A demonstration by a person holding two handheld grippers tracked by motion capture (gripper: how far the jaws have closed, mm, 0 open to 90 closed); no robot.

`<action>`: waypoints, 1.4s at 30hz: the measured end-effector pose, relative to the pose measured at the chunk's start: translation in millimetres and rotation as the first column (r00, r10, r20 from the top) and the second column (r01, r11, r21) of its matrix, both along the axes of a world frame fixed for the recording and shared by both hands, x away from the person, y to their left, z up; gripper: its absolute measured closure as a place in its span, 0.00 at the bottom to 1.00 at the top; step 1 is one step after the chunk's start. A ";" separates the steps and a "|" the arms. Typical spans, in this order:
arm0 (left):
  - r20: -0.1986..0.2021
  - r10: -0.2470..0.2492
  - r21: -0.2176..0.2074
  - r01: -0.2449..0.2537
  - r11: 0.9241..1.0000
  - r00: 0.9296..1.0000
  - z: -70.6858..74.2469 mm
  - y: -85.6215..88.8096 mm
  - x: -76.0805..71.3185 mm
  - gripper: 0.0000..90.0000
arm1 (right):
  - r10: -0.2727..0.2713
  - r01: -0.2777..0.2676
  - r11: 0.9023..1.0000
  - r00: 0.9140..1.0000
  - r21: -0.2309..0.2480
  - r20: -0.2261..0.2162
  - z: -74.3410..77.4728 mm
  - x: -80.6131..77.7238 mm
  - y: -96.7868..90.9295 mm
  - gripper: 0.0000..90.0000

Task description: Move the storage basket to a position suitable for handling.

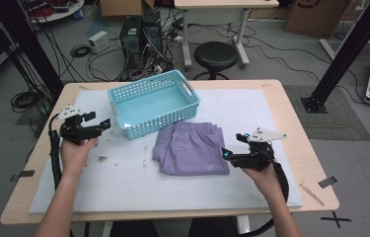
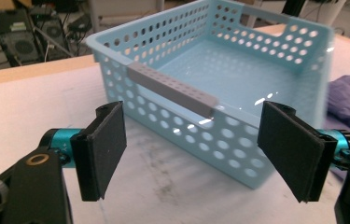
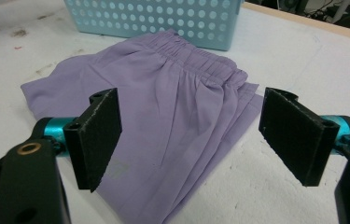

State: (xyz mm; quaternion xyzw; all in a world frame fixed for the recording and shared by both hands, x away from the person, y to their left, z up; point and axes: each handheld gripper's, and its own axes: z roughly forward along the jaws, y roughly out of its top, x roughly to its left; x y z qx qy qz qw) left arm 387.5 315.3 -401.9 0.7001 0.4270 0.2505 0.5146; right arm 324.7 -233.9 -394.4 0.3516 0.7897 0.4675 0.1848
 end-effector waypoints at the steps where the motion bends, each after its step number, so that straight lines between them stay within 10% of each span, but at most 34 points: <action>1: 0.000 0.000 0.000 0.000 1.000 1.000 0.0 0.0 0.0 0.26 | -0.006 0.006 1.000 1.000 -0.001 -0.001 0.0 -0.8 0.1 0.24; 6: 0.059 -0.121 0.025 0.119 0.993 0.991 3.9 -37.1 -37.6 0.26 | -0.038 0.038 0.999 0.999 -0.006 -0.003 -4.5 -2.4 -0.5 0.24; 11: 0.037 -0.184 -0.004 0.184 0.983 0.982 -0.7 -62.6 -56.8 0.26 | -0.070 0.070 0.997 0.997 -0.009 -0.023 -11.2 -2.6 0.9 0.24; 16: -0.067 -0.210 -0.059 0.206 0.977 0.975 -18.2 -94.5 -72.9 0.26 | -0.152 0.151 0.988 0.987 -0.031 -0.045 -24.0 -9.6 8.3 0.24; 30: -0.226 -0.193 0.053 0.210 0.976 0.955 -42.8 -166.0 -72.0 0.27 | -0.277 0.264 0.959 0.946 -0.100 -0.167 -48.0 -20.2 28.7 0.39; 33: -0.318 -0.199 0.050 0.226 0.973 0.927 -50.7 -177.4 -64.6 0.32 | -0.294 0.272 0.954 0.935 -0.127 -0.201 -53.2 -20.3 34.5 0.43; 42: -0.300 -0.174 0.105 0.214 0.971 0.938 -49.4 -182.4 -67.3 0.60 | -0.297 0.269 0.952 0.928 -0.145 -0.227 -54.0 -21.3 40.9 0.64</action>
